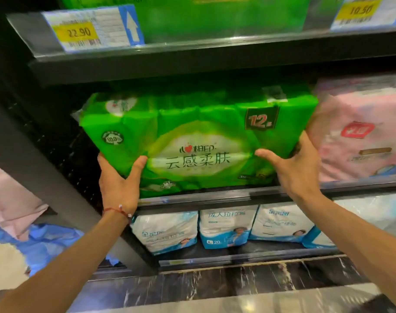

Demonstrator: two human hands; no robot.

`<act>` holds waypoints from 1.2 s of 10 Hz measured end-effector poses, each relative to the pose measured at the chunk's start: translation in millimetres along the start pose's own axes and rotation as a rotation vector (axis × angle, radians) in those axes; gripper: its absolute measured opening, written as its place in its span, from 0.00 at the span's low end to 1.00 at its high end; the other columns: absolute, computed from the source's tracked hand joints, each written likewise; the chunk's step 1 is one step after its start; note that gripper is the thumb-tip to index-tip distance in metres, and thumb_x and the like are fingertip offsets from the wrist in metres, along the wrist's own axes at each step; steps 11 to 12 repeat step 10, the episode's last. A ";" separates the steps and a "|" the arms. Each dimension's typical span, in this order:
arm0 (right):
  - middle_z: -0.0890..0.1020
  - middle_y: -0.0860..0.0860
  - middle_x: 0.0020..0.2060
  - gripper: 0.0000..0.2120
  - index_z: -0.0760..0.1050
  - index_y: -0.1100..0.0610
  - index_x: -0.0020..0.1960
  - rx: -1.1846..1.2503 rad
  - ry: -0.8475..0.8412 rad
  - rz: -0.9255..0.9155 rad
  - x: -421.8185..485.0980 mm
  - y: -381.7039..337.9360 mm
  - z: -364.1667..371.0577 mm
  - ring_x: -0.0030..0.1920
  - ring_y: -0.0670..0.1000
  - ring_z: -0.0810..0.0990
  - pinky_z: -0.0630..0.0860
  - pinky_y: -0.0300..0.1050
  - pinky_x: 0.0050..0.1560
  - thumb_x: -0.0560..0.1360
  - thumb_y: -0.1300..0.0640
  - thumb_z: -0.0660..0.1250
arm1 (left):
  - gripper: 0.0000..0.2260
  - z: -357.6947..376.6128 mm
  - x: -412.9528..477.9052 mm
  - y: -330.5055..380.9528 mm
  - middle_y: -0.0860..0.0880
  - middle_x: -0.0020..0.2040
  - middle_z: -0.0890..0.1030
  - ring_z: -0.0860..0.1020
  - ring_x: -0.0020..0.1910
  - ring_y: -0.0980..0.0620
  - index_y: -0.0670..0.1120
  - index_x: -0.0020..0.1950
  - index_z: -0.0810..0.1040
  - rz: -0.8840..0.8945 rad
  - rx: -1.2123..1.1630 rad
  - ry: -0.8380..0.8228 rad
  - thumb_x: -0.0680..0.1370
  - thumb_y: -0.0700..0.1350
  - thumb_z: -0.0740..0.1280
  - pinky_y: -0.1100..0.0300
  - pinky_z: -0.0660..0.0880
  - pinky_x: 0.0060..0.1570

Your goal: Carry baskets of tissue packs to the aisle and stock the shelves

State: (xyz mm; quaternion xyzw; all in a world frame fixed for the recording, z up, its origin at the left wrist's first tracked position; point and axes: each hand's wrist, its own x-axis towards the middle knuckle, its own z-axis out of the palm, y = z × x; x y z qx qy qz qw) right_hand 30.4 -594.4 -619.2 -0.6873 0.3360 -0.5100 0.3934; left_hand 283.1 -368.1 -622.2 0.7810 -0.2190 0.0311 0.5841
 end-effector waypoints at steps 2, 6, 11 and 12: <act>0.79 0.51 0.65 0.26 0.73 0.56 0.76 -0.109 0.180 0.010 1.5 29.4 20.7 0.63 0.53 0.82 0.79 0.56 0.68 0.80 0.55 0.73 | 0.23 16.6 25.2 5.1 0.54 0.57 0.80 0.78 0.54 0.55 0.47 0.66 0.72 -0.053 -0.106 -0.020 0.76 0.53 0.75 0.60 0.73 0.57; 0.70 0.51 0.67 0.32 0.64 0.50 0.82 -0.155 0.151 0.083 -21.6 20.0 23.0 0.69 0.53 0.76 0.77 0.56 0.71 0.82 0.64 0.70 | 0.32 13.0 30.9 -9.3 0.51 0.66 0.77 0.76 0.65 0.50 0.48 0.73 0.64 -0.110 -0.042 -0.114 0.75 0.59 0.73 0.48 0.72 0.68; 0.80 0.57 0.63 0.27 0.78 0.56 0.70 -0.912 -0.441 0.068 -77.6 -76.2 -31.0 0.64 0.61 0.76 0.74 0.57 0.60 0.80 0.40 0.60 | 0.32 -21.2 -81.2 61.1 0.42 0.76 0.65 0.71 0.70 0.40 0.46 0.80 0.62 -0.112 0.465 -0.289 0.79 0.49 0.71 0.47 0.71 0.67; 0.80 0.57 0.63 0.27 0.78 0.56 0.70 -0.912 -0.441 0.068 -77.6 -76.2 -31.0 0.64 0.61 0.76 0.74 0.57 0.60 0.80 0.40 0.60 | 0.32 -21.2 -81.2 61.1 0.42 0.76 0.65 0.71 0.70 0.40 0.46 0.80 0.62 -0.112 0.465 -0.289 0.79 0.49 0.71 0.47 0.71 0.67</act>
